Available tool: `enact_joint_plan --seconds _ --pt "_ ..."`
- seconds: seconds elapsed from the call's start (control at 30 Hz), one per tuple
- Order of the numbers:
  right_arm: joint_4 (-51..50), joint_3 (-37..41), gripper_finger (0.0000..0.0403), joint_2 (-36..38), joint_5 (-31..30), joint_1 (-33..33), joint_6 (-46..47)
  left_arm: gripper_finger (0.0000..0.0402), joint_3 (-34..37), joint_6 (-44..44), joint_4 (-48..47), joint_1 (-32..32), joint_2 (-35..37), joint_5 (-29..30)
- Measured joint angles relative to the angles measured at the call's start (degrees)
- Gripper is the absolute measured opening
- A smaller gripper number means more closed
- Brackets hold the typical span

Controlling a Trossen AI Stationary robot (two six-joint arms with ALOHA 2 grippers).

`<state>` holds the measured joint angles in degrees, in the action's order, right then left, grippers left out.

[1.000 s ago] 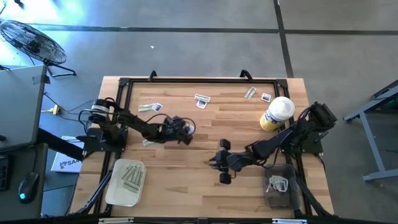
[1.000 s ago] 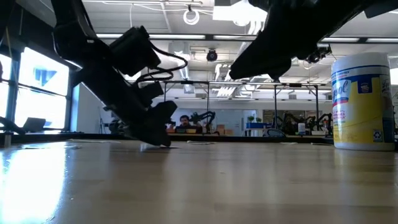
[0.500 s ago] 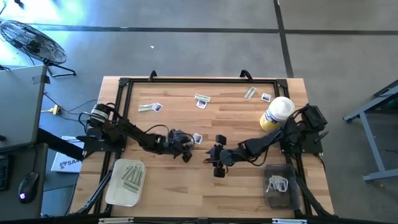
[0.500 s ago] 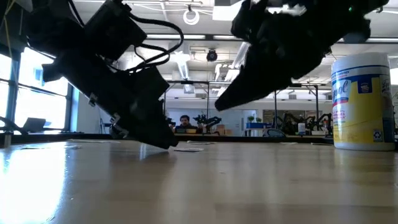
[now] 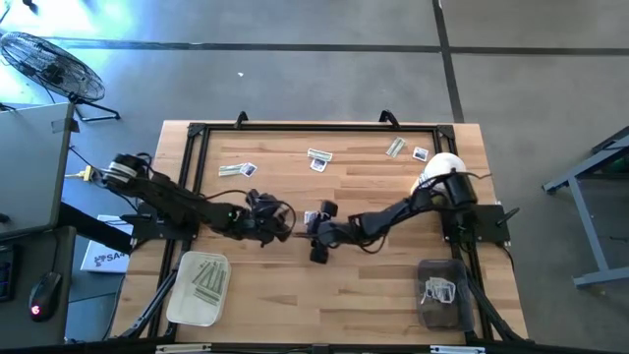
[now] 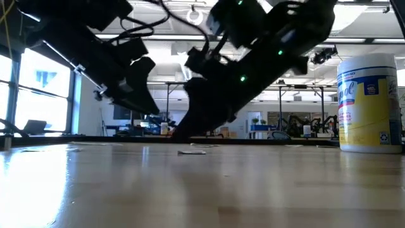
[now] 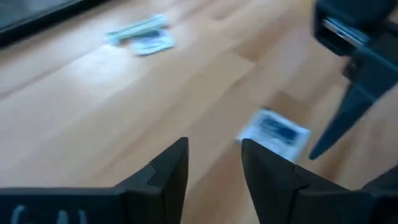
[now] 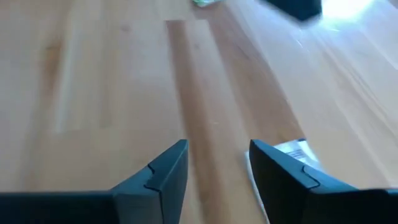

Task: Pick & Place First Aid Supplies
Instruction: Put the blue alcohol pad into the black bin

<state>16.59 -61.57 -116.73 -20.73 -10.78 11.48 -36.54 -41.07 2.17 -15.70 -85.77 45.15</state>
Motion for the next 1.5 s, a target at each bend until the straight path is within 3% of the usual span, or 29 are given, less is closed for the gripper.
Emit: enact_joint_plan --seconds 0.13,0.5,1.0,1.17,1.5 --pt "0.0 -1.1 0.0153 -2.3 1.5 2.6 0.1 0.0147 2.4 -5.7 -2.6 -0.1 1.0 1.5" --pt "1.6 -0.5 0.0111 -4.2 1.7 5.1 0.1 0.0147 5.3 -8.3 -2.3 -0.1 1.0 0.6" --pt "-0.3 -0.5 0.0004 -3.7 1.2 4.5 4.0 0.0147 5.3 -8.3 -2.3 -0.2 1.0 1.9" --pt "-5.5 -0.1 0.0003 0.7 1.0 2.1 5.0 0.0147 5.3 -8.3 -2.5 -0.2 1.0 1.9" --pt "-18.9 -0.3 0.0002 14.7 1.6 -9.7 10.1 0.0147 5.2 -8.3 -3.7 -0.2 1.1 1.9"
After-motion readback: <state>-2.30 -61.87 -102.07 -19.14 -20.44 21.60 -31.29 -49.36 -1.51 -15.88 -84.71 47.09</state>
